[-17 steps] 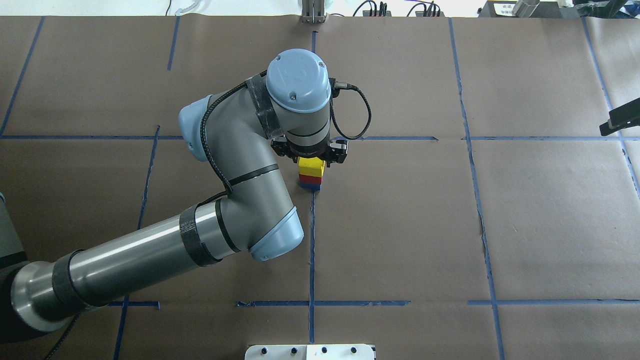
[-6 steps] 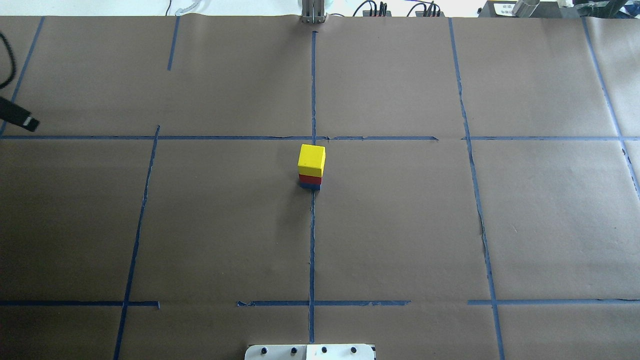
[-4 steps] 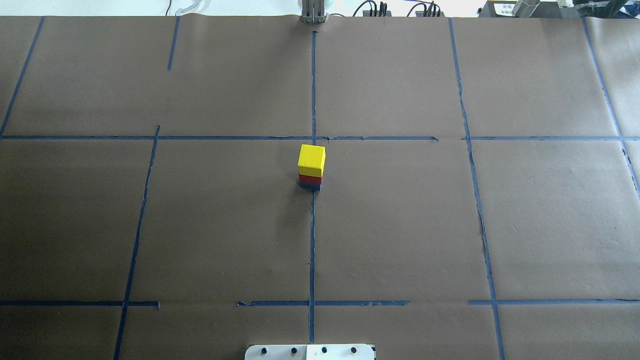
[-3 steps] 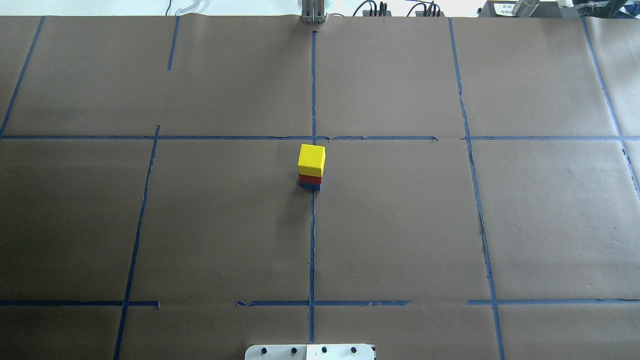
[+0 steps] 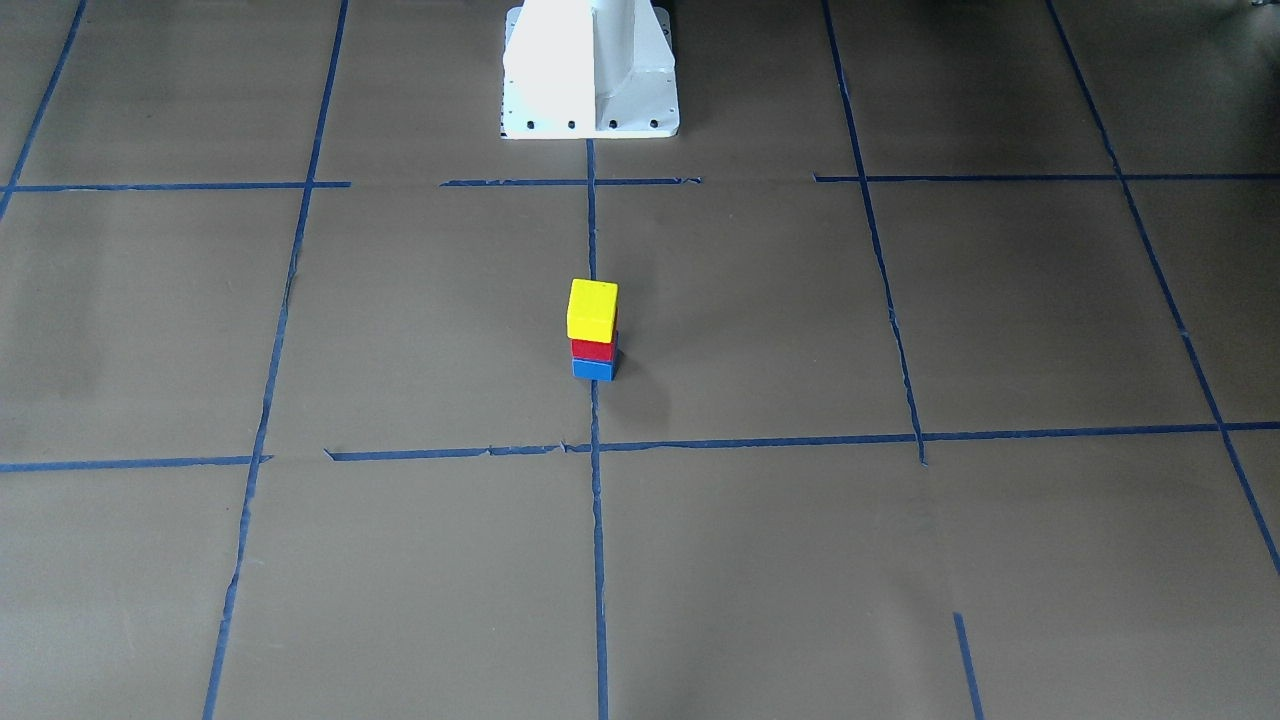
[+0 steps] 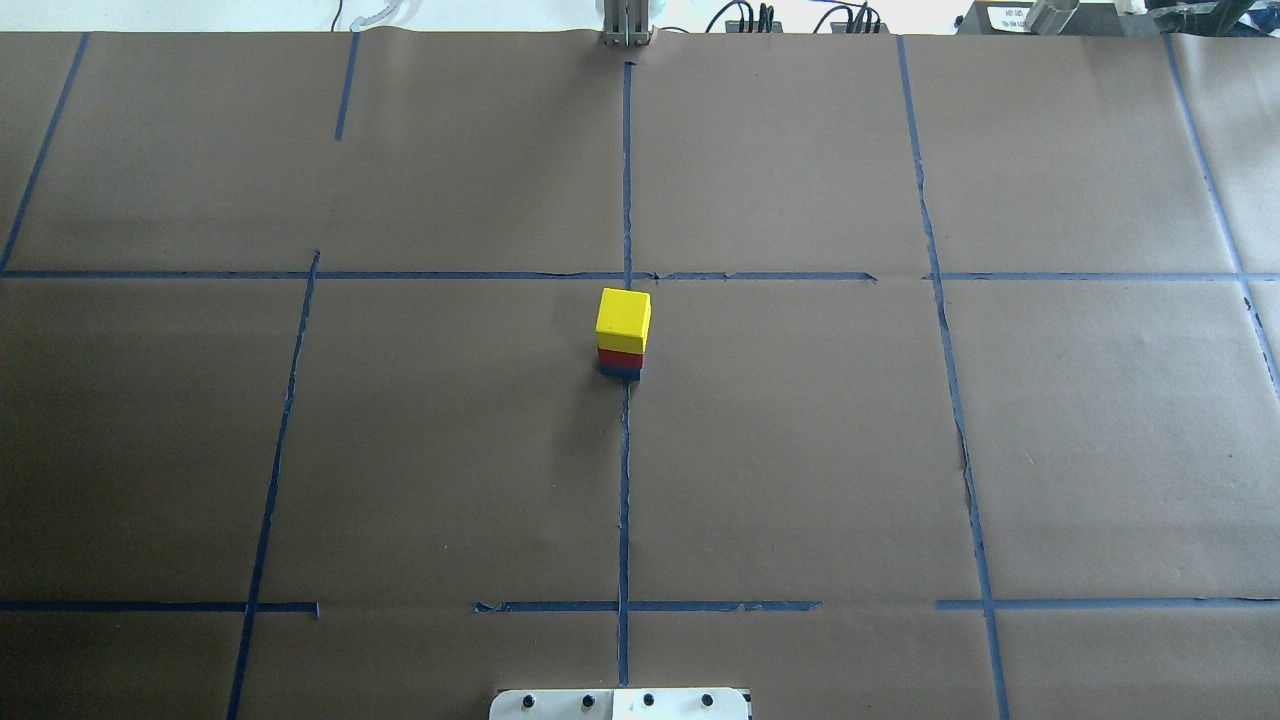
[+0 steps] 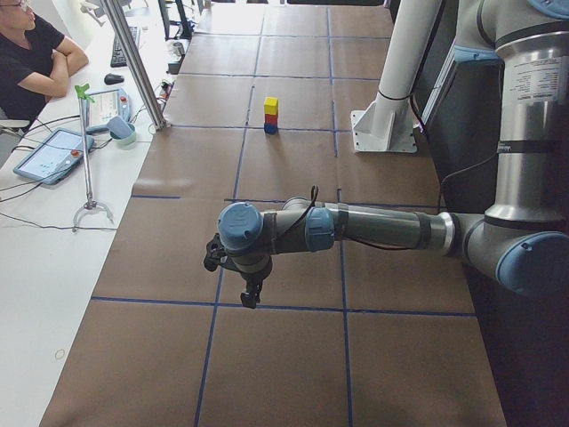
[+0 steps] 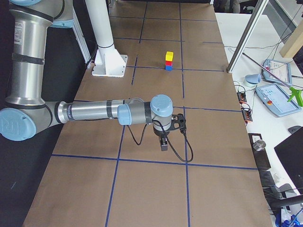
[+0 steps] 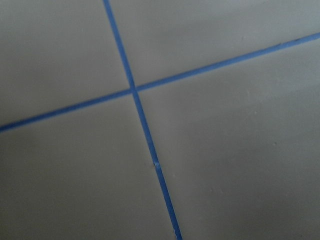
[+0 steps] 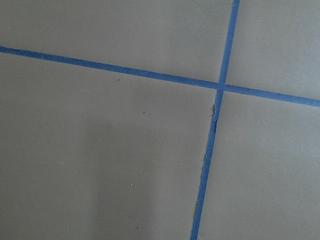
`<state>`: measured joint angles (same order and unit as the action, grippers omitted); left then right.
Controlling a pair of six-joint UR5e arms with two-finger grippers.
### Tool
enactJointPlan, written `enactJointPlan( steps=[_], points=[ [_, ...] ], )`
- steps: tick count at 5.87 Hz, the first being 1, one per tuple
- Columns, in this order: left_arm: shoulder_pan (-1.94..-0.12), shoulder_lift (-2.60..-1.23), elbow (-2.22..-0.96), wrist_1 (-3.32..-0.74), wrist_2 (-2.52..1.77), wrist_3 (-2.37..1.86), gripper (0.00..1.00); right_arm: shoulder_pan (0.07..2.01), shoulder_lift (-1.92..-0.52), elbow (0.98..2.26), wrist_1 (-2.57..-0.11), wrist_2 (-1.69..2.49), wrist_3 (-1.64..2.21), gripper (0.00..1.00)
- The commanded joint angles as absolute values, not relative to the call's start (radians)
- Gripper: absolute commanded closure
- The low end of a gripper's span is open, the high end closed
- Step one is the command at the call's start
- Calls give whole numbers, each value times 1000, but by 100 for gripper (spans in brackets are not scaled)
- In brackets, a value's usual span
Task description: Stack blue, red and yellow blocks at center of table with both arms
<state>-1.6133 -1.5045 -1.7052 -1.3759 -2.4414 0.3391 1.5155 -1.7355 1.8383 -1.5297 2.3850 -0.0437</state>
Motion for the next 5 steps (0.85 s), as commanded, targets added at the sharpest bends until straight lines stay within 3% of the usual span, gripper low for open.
enactJointPlan(
  steps=[1, 5],
  points=[
    [-1614, -1494, -1678, -1378, -2442, 334, 0, 1516, -1732, 1830, -1528, 2381, -51, 0],
    [-1609, -1506, -1684, -1377, -2438, 187, 0, 1514, -1680, 1729, -1528, 2387, -51, 0]
  ],
)
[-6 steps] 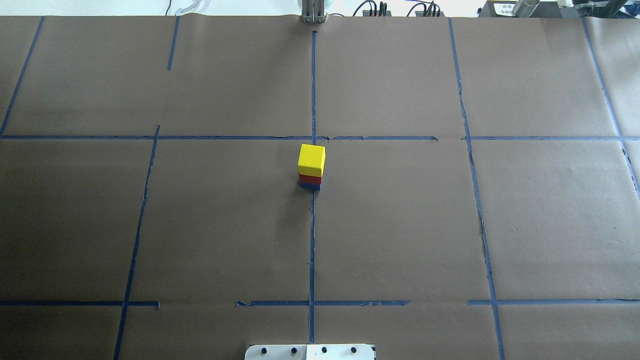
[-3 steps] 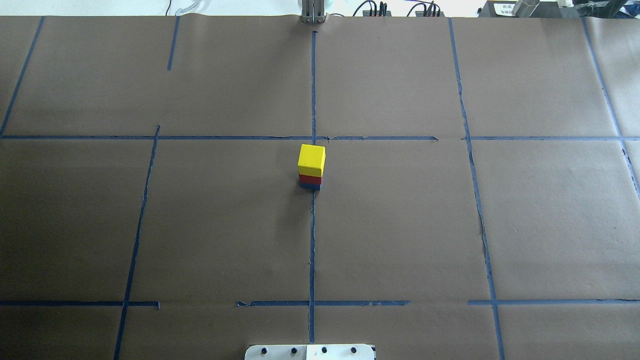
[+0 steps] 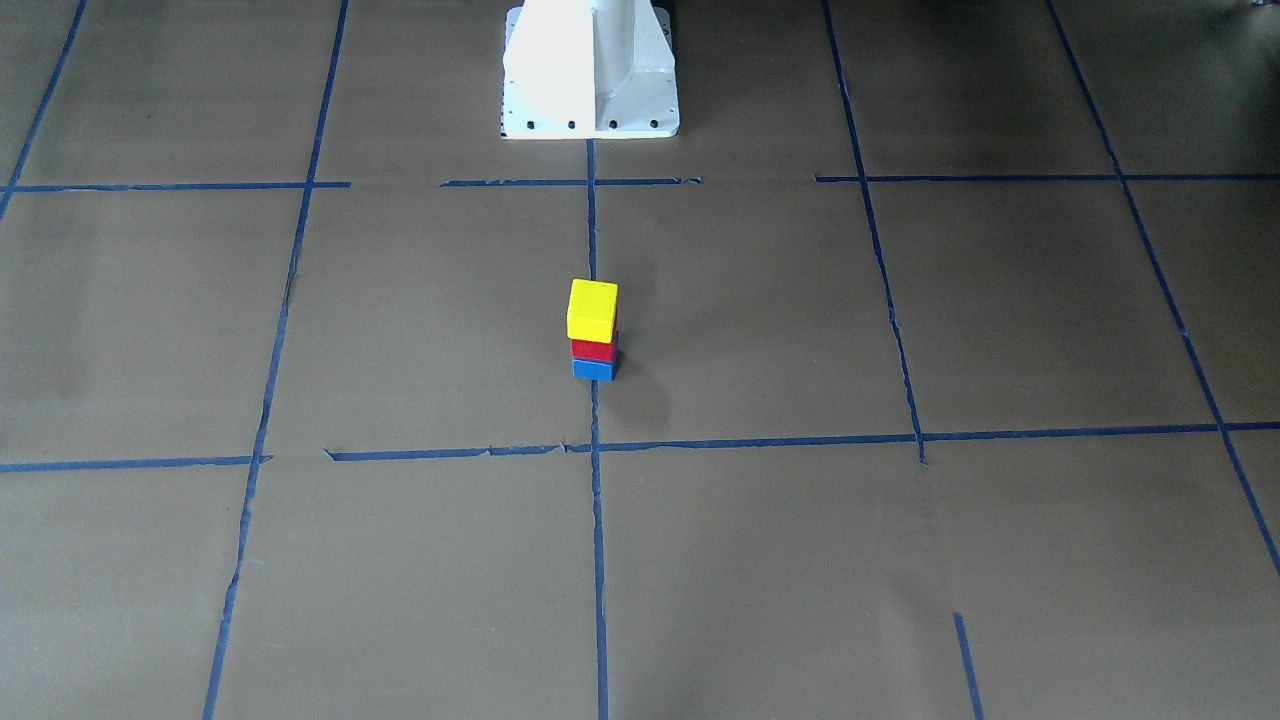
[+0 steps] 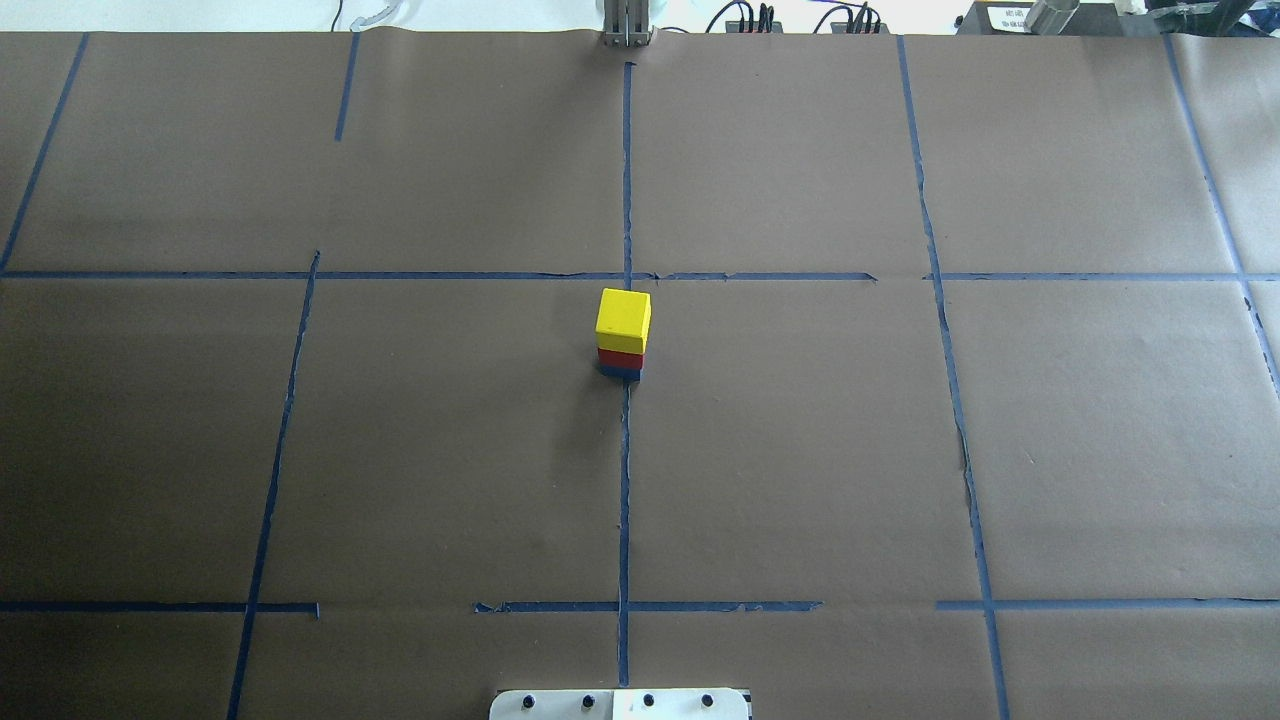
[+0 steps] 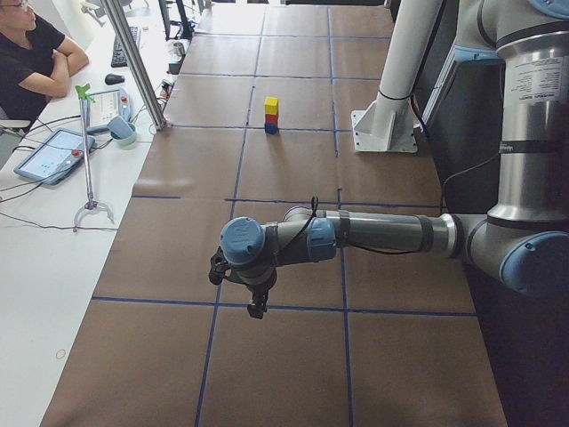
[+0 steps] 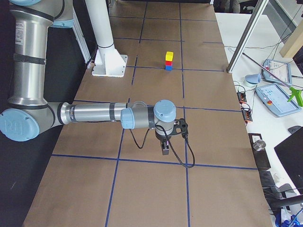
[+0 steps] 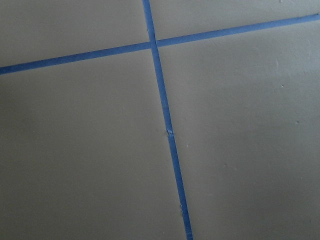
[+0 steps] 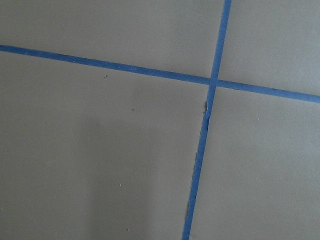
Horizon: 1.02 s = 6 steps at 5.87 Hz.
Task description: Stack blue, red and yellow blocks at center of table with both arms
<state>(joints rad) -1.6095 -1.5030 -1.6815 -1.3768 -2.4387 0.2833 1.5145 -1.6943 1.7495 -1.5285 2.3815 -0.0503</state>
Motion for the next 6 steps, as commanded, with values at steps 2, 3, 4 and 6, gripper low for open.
enactJointPlan(
  steps=[2, 3, 4, 6],
  points=[
    [-1609, -1499, -1687, -1405, -2363, 181, 0, 1516, -1689, 1747, -1522, 2378, -48, 0],
    [-1611, -1494, -1675, -1472, -2332, 178, 0, 1516, -1692, 1755, -1522, 2385, -45, 0],
    [-1611, -1488, -1674, -1477, -2330, 176, 0, 1516, -1692, 1755, -1520, 2382, -49, 0],
    [-1609, -1489, -1697, -1482, -2339, 178, 0, 1516, -1692, 1753, -1520, 2376, -40, 0]
  ],
)
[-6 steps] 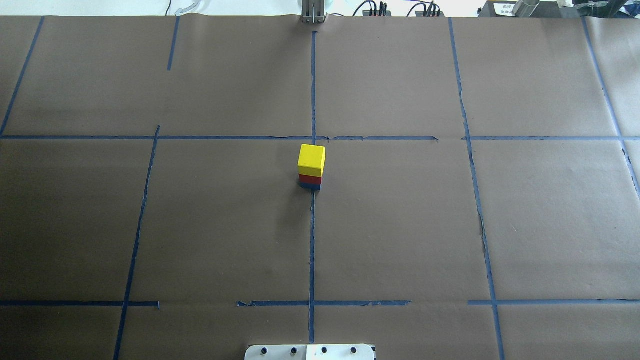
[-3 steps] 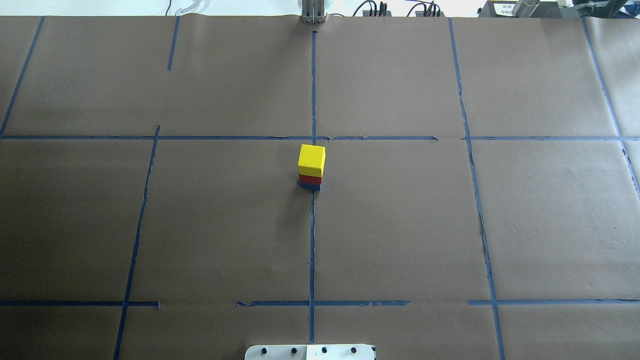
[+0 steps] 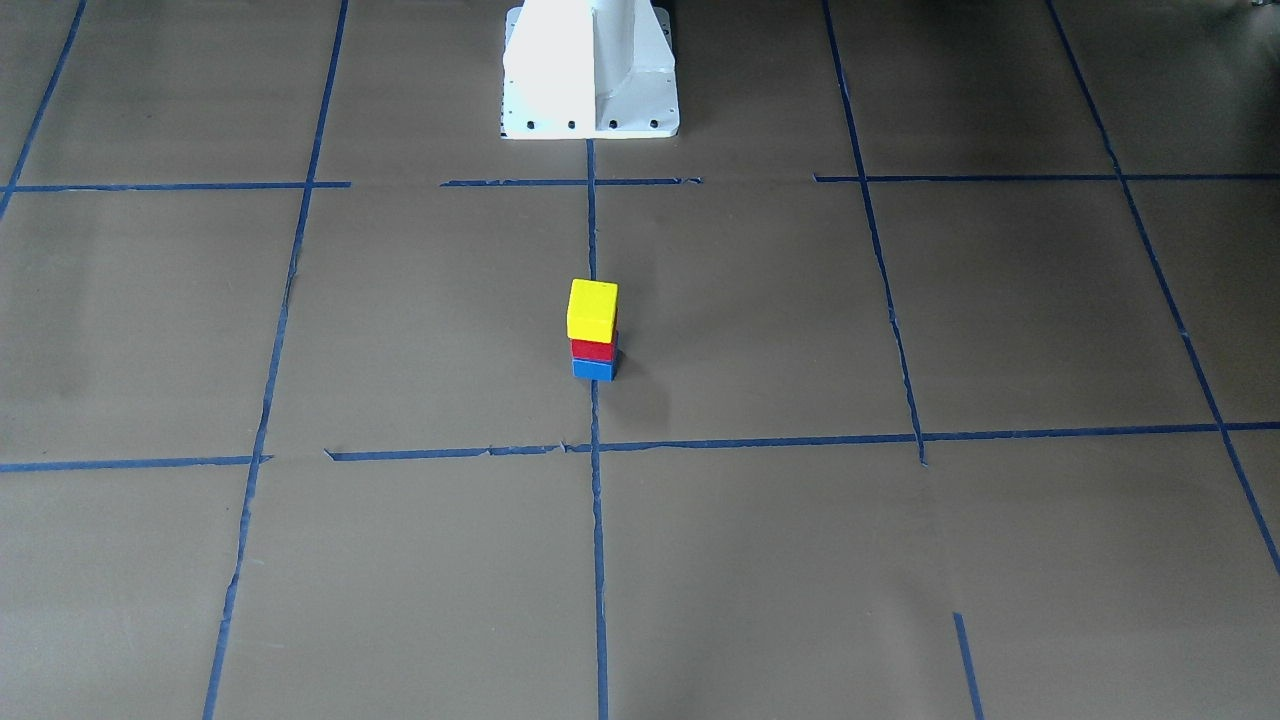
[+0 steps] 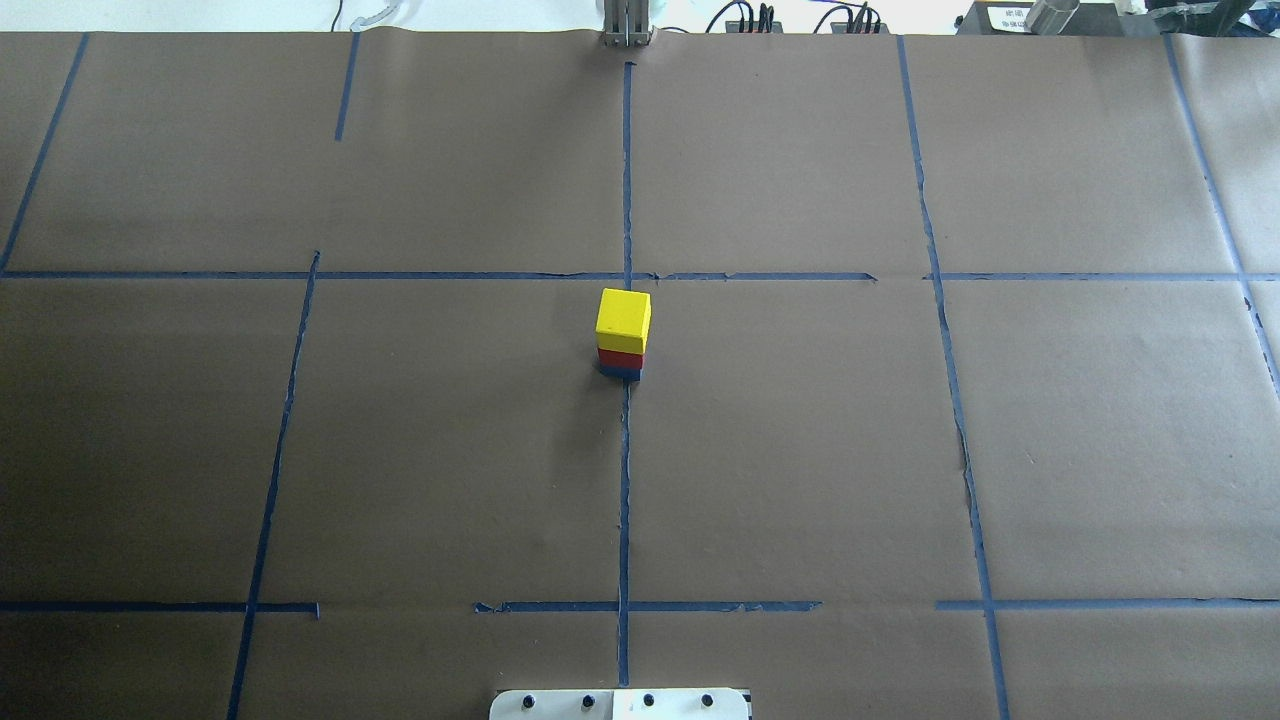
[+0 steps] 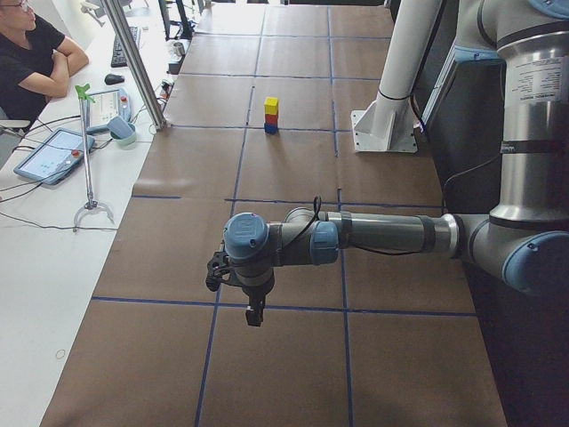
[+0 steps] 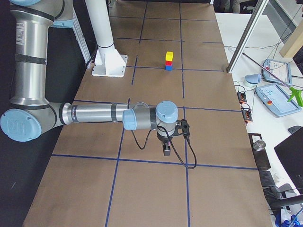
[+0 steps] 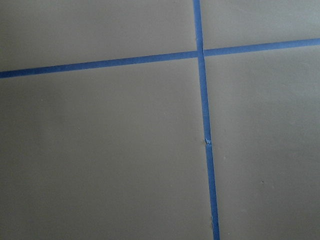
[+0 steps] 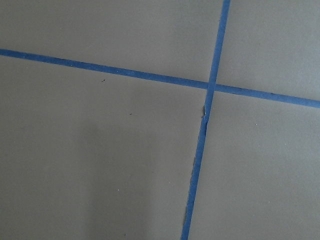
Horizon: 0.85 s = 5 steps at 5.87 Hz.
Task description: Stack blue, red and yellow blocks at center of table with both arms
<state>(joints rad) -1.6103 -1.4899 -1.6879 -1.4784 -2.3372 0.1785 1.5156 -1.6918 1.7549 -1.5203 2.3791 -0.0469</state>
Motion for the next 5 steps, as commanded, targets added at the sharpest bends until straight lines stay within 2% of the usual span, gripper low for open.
enactJointPlan(
  steps=[1, 5],
  points=[
    [-1609, -1489, -1684, -1518, -2338, 181, 0, 1516, -1692, 1750, -1522, 2378, -40, 0],
    [-1609, -1456, -1680, -1591, -2338, 176, 0, 1537, -1640, 1738, -1561, 2378, -41, 0]
  ],
)
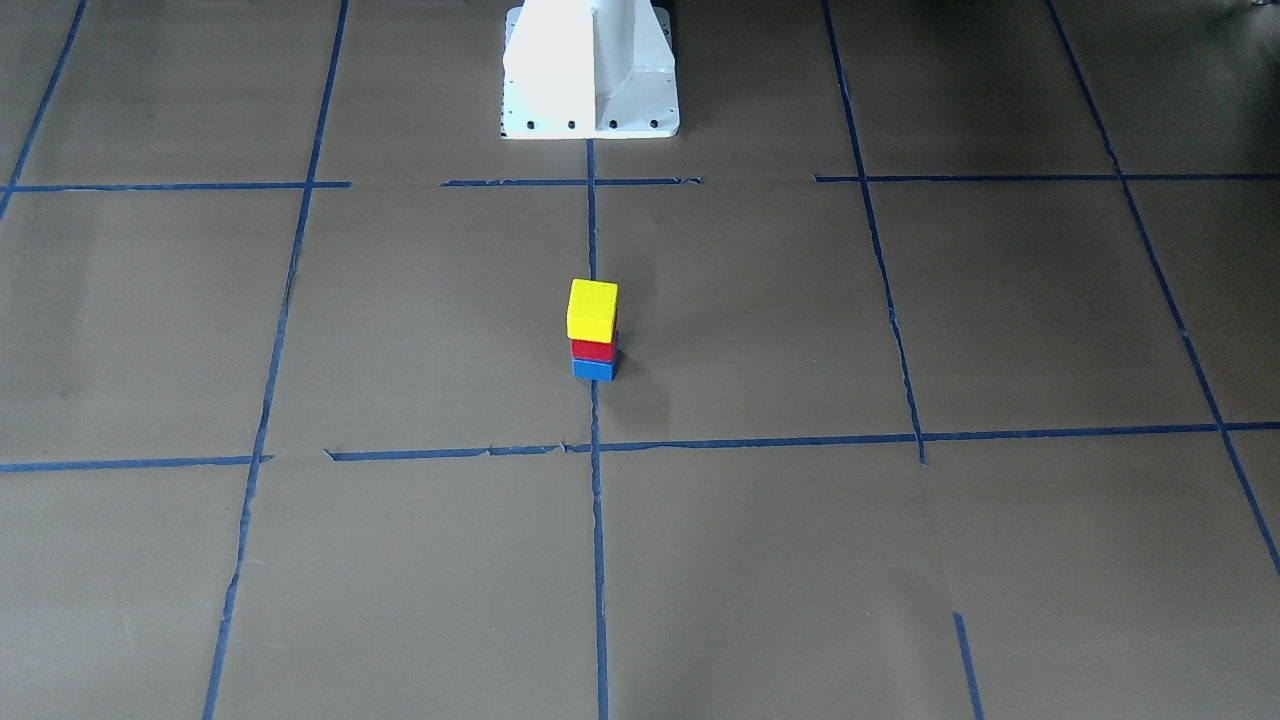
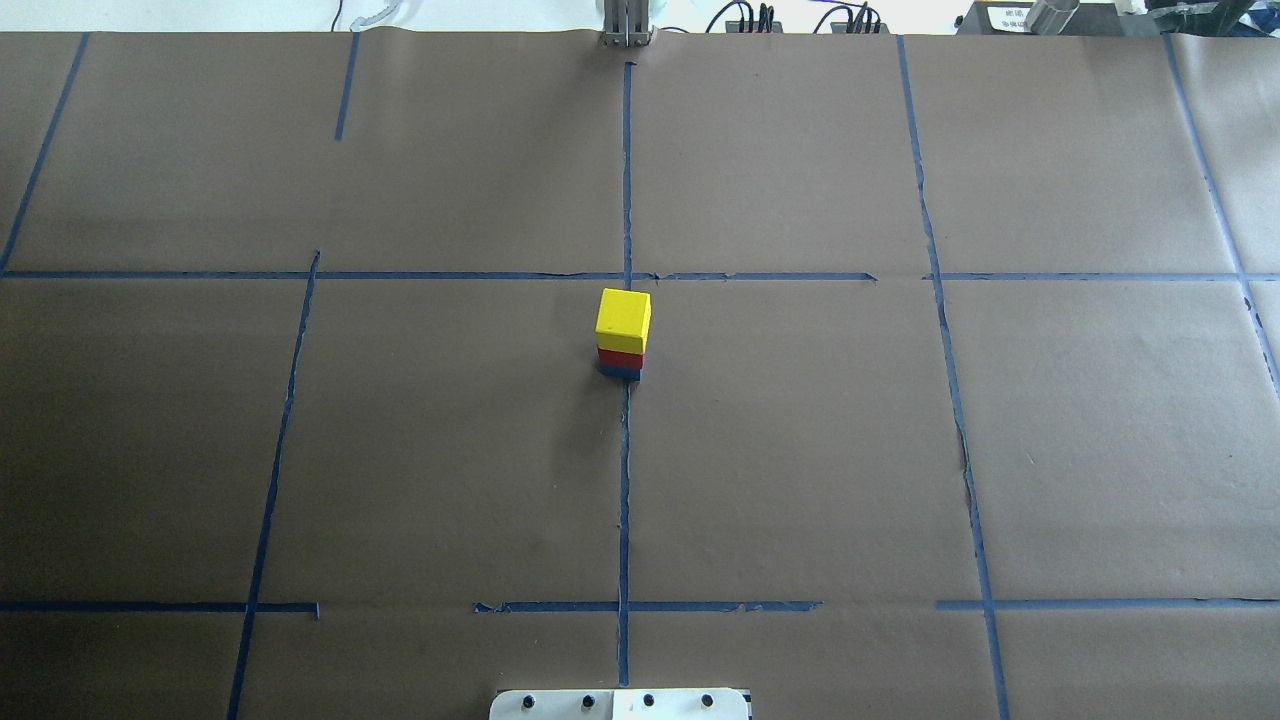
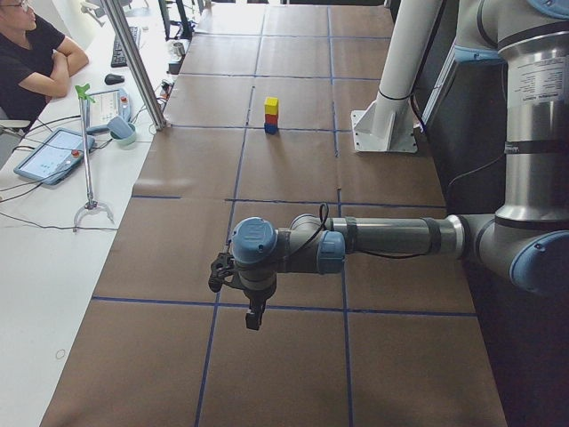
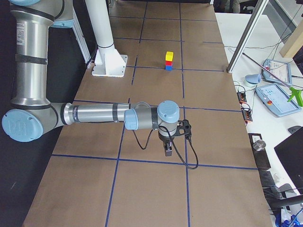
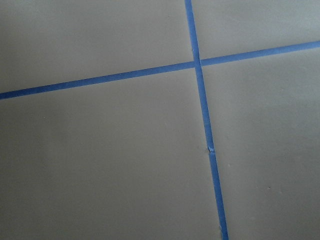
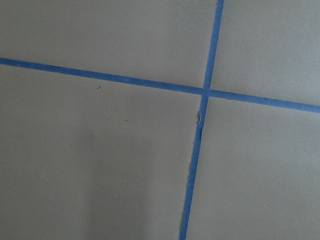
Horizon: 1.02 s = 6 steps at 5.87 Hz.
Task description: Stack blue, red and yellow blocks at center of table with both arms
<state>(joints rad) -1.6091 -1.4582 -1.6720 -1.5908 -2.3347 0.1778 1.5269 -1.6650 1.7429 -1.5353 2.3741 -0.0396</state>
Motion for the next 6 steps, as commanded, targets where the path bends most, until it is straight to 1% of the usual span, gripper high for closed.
enactJointPlan(
  steps=[1, 3, 4, 5, 6],
  points=[
    [-1609, -1457, -1674, -1591, -2336, 178, 0, 1546, -1616, 1736, -1603, 2376, -43, 0],
    [-1609, -1457, -1669, -1591, -2336, 181, 0, 1545, -1589, 1697, -1621, 2365, -52, 0],
    [-1609, -1457, -1670, -1586, -2338, 181, 0, 1545, -1591, 1697, -1621, 2349, -69, 0],
    [-1609, -1456, -1680, -1579, -2339, 179, 0, 1548, -1591, 1692, -1623, 2315, -166, 0],
    [-1609, -1431, -1684, -1588, -2341, 181, 0, 1549, -1589, 1687, -1624, 2316, -173, 0]
  ],
)
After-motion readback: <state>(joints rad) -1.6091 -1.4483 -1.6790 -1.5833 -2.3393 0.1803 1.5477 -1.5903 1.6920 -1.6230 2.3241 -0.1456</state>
